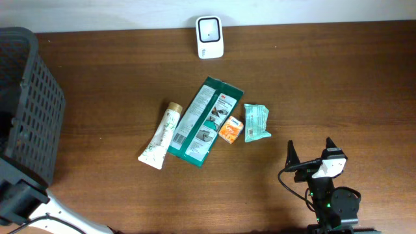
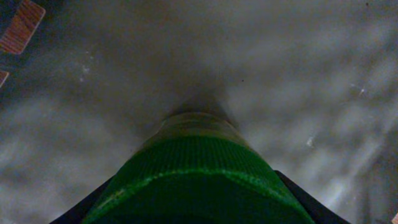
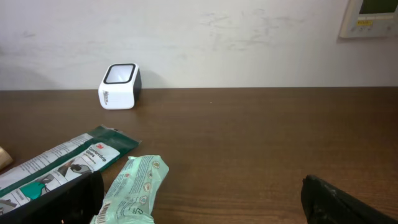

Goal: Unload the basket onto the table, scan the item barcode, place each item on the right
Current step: 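Reach the left gripper into the basket and grasp the green-capped jar, then place the green-capped jar left of the white tube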

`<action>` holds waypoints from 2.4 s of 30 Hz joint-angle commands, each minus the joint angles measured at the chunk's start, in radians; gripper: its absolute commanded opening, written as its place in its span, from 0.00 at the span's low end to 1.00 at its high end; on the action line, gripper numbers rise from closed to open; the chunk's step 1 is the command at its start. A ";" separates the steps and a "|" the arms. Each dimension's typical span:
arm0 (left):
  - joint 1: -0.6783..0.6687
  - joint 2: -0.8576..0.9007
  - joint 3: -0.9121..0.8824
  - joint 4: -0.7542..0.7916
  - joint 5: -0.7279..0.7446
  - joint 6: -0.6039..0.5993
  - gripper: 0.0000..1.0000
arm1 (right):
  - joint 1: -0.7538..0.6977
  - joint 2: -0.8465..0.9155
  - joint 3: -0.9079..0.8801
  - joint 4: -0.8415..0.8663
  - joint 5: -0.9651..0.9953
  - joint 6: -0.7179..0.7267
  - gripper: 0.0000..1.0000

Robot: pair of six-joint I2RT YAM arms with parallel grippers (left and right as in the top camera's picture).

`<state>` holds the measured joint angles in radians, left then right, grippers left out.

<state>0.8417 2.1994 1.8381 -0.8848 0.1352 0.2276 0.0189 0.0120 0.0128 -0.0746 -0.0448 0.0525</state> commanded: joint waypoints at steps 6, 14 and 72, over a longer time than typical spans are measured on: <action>-0.013 -0.073 0.276 -0.113 0.124 -0.083 0.52 | 0.008 -0.006 -0.007 -0.001 0.005 0.008 0.98; -0.274 -0.428 0.401 -0.216 0.238 -0.103 0.50 | 0.008 -0.006 -0.007 -0.001 0.005 0.008 0.98; -0.875 -0.486 -0.070 -0.125 -0.072 -0.126 0.99 | 0.008 -0.006 -0.007 -0.001 0.005 0.008 0.98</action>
<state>-0.0307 1.7592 1.6279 -0.9424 0.0624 0.0135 0.0189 0.0120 0.0128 -0.0742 -0.0448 0.0532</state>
